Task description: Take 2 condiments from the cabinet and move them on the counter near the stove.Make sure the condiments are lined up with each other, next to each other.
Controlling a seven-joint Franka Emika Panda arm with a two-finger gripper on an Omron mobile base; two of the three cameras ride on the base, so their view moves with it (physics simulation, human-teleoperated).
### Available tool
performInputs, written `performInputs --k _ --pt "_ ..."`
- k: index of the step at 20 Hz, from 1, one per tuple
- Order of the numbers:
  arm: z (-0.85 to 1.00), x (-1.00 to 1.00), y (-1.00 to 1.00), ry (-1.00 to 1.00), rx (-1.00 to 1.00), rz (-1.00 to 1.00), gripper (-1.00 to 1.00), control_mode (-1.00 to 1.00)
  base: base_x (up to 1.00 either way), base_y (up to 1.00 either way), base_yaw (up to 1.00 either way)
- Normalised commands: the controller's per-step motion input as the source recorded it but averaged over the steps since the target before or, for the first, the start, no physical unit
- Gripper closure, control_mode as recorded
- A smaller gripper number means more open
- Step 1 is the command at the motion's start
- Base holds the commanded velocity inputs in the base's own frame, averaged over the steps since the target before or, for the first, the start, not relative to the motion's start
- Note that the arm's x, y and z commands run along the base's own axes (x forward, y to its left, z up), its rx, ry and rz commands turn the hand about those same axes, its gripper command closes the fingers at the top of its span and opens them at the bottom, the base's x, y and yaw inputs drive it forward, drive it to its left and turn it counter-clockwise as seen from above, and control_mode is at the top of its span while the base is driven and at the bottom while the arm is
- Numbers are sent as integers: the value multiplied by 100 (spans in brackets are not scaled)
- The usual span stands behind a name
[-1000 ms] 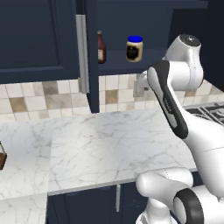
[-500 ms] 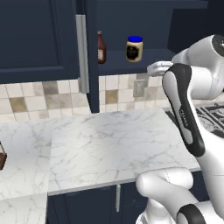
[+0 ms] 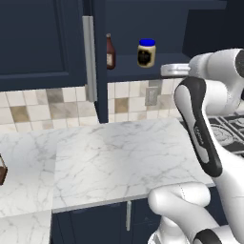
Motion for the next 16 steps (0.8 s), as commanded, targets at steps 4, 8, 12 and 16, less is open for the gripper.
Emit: performInputs --k 4,8,12,16 --pt "23 31 0 0 -3 0 -100 -100 0 0 0" --pt "13 47 0 5 -6 0 -100 -100 0 0 0" --pt "4 53 0 4 -12 -1 -100 -100 0 0 0" --pt "15 54 0 7 -8 -2 -100 -100 0 0 0"
